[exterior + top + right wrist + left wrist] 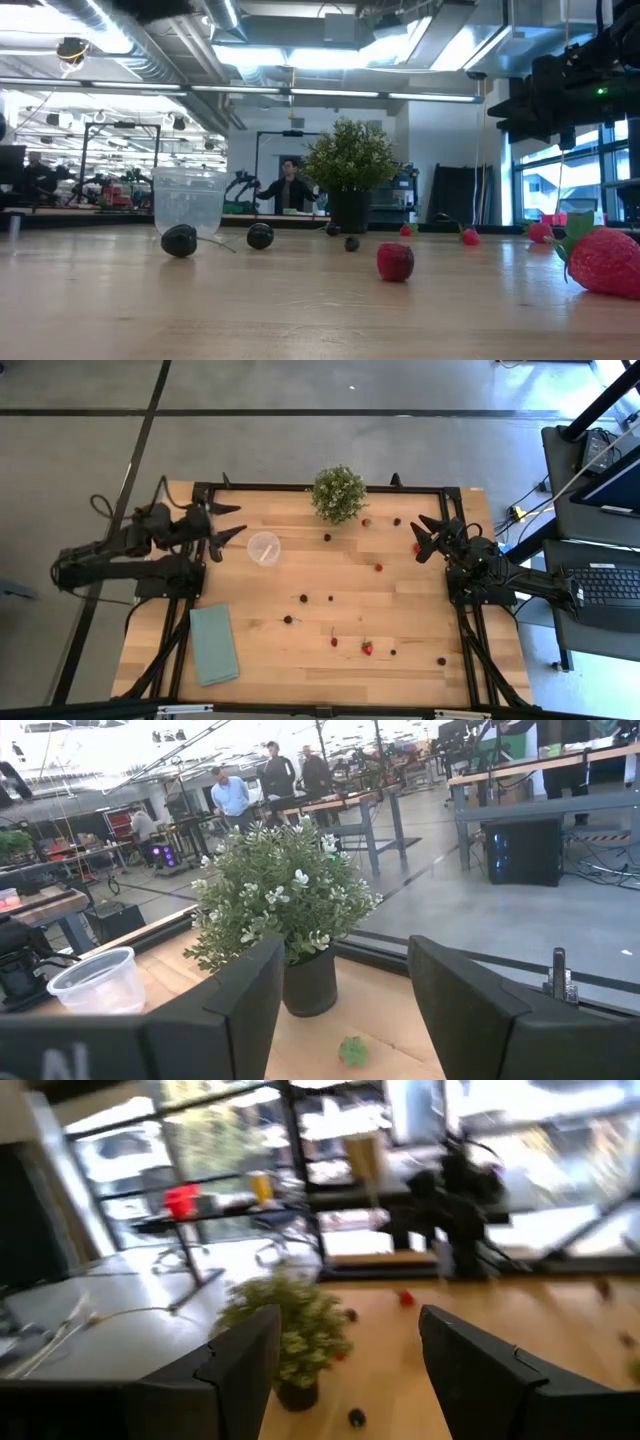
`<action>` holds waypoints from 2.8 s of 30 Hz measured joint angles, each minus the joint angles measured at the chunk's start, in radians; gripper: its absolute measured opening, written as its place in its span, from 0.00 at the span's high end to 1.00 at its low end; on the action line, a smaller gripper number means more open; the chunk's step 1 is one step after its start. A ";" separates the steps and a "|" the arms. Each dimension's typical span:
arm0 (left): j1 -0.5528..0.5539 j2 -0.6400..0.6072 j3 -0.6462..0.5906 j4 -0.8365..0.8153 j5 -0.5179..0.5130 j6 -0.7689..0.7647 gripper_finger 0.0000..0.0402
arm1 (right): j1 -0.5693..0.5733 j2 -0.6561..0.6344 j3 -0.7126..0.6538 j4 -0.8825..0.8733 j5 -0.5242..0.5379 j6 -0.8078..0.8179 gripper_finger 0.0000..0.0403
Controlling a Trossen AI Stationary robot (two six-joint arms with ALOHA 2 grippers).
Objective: Pick and placing Produce into tupperware
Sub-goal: Put the black cherry into the transparent container
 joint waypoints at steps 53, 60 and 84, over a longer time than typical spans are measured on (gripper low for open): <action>-0.648 1.319 0.586 -0.507 -0.085 -0.727 0.42 | 0.000 0.000 0.000 0.000 -0.001 -0.004 0.46; -0.586 1.319 0.541 -0.508 -0.001 -0.712 0.42 | 0.000 0.000 0.000 0.000 -0.001 -0.007 0.46; -0.546 1.319 0.517 -0.454 0.019 -0.683 0.42 | 0.000 0.000 0.000 0.000 -0.001 -0.057 0.46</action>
